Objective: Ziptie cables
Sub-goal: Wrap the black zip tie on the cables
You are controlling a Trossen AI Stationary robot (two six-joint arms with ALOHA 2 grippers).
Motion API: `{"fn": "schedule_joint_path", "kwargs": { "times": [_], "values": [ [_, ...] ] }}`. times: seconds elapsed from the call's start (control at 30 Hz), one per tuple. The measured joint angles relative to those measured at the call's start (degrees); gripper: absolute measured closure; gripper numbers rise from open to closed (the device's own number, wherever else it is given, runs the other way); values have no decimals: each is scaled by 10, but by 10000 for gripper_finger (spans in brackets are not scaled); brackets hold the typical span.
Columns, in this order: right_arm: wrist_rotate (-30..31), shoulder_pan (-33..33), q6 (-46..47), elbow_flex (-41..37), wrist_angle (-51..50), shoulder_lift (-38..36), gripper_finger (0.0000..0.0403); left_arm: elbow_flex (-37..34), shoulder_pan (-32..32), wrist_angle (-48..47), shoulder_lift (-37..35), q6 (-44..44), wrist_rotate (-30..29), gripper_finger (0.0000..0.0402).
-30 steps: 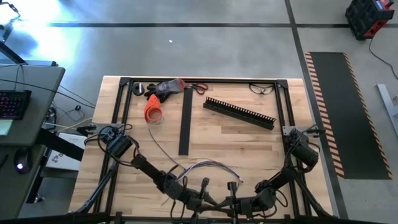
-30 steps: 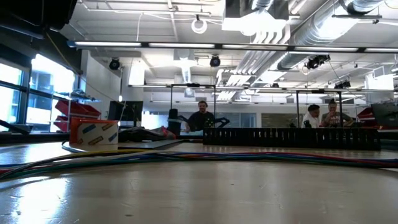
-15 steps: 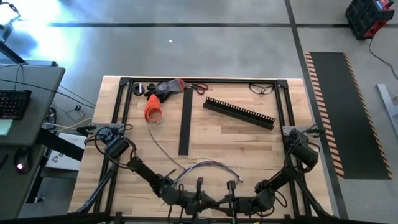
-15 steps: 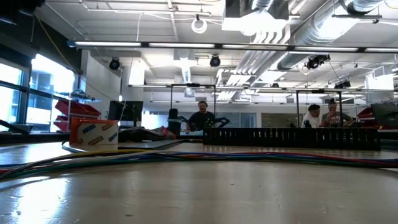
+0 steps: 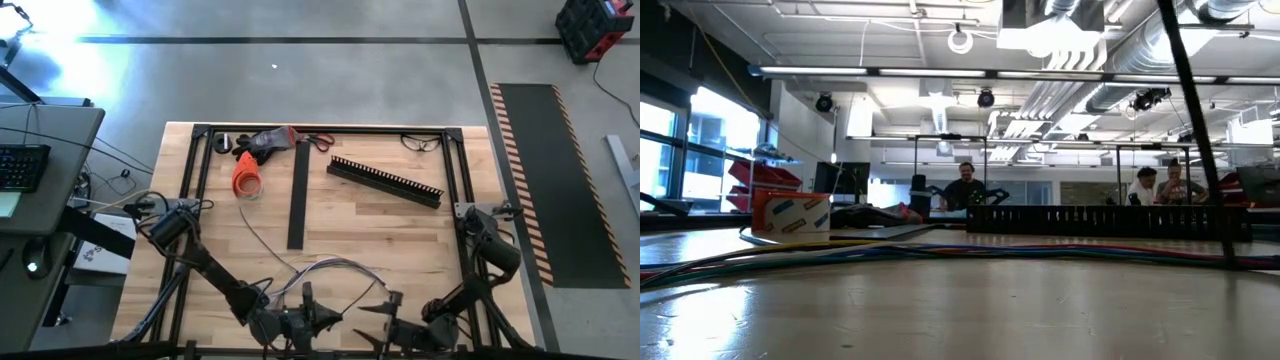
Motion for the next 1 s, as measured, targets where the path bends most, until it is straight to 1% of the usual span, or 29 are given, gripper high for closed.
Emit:
{"fn": "schedule_joint_path", "kwargs": {
  "times": [0.07,0.17,0.27,0.37,0.43,0.53,0.57,0.63,0.87,0.93,1.0],
  "values": [
    [46,13,-37,13,8,0,167,0,-2,-17,-8,0,-13,401],
    [102,26,-74,37,0,0,169,0,-8,-49,-23,6,-51,401],
    [128,30,-73,52,-32,0,176,0,-15,-112,-40,-16,-56,401],
    [124,29,-11,53,-89,0,181,0,-14,-167,-57,-75,-23,401],
    [123,26,53,53,-142,0,184,6,-3,-208,-58,-135,20,401],
    [123,24,142,52,-209,0,187,29,19,-301,-51,-232,75,401],
    [123,24,162,52,-220,0,187,38,27,-331,-49,-263,87,401],
    [123,24,187,52,-230,0,187,49,40,-367,-45,-312,92,401],
    [125,25,181,52,-224,-1,187,46,76,-365,-25,-372,91,401],
    [126,24,182,52,-224,-1,187,46,88,-350,-17,-402,114,402],
    [126,24,182,52,-225,-1,187,46,98,-327,-8,-414,141,402]
  ]
}}
